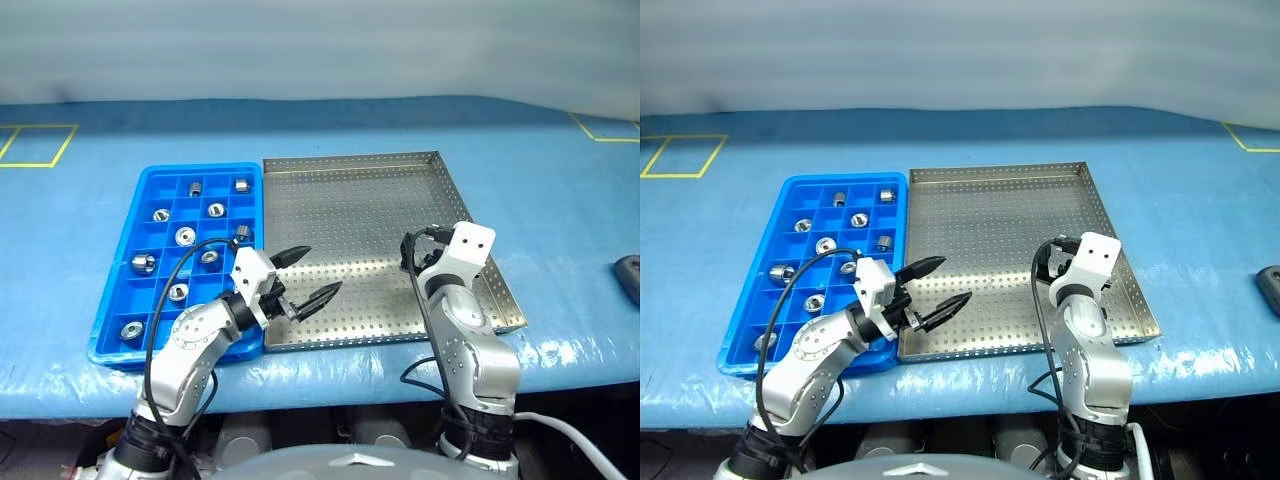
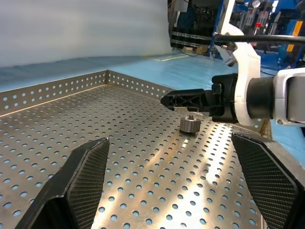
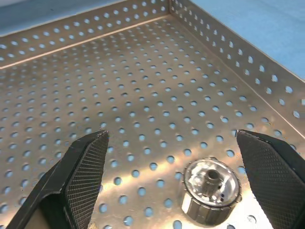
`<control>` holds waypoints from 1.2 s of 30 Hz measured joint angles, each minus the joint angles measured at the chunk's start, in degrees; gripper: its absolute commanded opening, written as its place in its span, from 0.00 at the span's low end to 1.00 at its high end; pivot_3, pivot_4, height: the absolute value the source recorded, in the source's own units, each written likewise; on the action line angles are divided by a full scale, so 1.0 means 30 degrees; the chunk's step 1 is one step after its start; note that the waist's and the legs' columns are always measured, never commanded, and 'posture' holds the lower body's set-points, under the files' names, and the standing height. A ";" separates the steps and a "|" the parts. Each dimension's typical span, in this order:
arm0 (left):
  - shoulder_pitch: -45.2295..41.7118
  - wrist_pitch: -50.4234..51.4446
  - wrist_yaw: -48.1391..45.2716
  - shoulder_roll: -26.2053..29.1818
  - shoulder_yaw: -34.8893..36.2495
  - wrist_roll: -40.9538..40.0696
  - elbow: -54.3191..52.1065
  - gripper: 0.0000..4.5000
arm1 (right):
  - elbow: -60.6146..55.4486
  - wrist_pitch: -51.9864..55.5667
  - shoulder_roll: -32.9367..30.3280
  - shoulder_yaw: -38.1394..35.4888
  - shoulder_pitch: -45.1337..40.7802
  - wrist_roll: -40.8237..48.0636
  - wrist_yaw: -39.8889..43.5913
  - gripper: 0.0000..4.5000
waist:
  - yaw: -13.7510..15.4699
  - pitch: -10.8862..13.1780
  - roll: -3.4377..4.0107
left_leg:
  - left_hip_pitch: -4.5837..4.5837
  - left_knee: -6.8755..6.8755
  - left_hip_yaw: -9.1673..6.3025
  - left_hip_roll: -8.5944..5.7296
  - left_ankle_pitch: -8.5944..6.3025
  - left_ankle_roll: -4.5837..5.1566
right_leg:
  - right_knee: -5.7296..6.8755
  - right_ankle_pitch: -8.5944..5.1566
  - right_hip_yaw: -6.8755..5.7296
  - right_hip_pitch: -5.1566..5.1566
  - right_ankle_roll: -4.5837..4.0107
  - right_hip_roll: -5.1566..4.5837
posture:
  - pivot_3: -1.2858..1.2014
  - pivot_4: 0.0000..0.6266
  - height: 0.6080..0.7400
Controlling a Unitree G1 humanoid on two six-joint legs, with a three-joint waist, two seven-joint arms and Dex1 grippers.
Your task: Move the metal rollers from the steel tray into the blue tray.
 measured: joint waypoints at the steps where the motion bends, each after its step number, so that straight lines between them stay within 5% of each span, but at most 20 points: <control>1: 0.0003 0.0000 0.0020 -0.0018 -0.0001 0.0019 0.0000 1.00 | 0.0245 -0.0176 0.0000 -0.0050 -0.0072 0.0000 -0.0082 1.00 | 0.0008 0.0000 0.0000 | -0.0001 -0.0001 -0.0001 0.0001 0.0000 0.0000 | 0.0000 0.0001 -0.0001 -0.0001 0.0002 0.0001 | 0.53 0.24 1.00; 15: 0.0220 -0.0001 0.0406 -0.0225 0.0027 0.0114 -0.0003 1.00 | 0.2888 -0.1265 0.0037 -0.1057 -0.0093 0.0701 -0.0875 1.00 | 0.0214 -0.0001 0.0001 | 0.0000 0.0001 0.0005 -0.0002 0.0000 0.0001 | 0.0001 0.0015 0.0014 0.0001 0.0022 -0.0003 | 0.55 0.24 1.00; 18: 0.0289 0.0000 0.0543 -0.0226 0.0036 0.0139 -0.0003 1.00 | 0.2951 -0.1517 0.0038 -0.1085 0.0055 0.0745 -0.0944 0.86 | 0.0213 -0.0001 0.0001 | 0.0003 0.0001 0.0003 0.0000 0.0000 0.0002 | 0.0002 0.0016 0.0016 0.0002 0.0022 -0.0001 | 0.55 0.24 1.00; 25: 0.0619 -0.0103 0.0923 -0.0359 0.0111 0.0190 -0.0009 1.00 | 0.3014 -0.1399 0.0028 -0.0556 0.0031 0.0700 -0.1080 0.38 | 0.0226 -0.0002 0.0002 | 0.0008 0.0002 -0.0002 0.0001 0.0001 0.0002 | 0.0005 0.0018 0.0021 0.0004 0.0025 0.0000 | 0.57 0.24 1.00; 36: 0.1988 -0.1536 0.2476 -0.0381 0.1149 0.1022 -0.0241 1.00 | 0.1341 0.1185 -0.1587 0.2829 -0.1430 0.0827 0.2070 0.38 | 0.0699 0.0000 0.0004 | 0.0009 -0.0003 -0.0021 -0.0001 0.0001 0.0005 | 0.0002 0.0022 0.0028 -0.0003 0.0030 -0.0003 | 0.62 0.24 1.00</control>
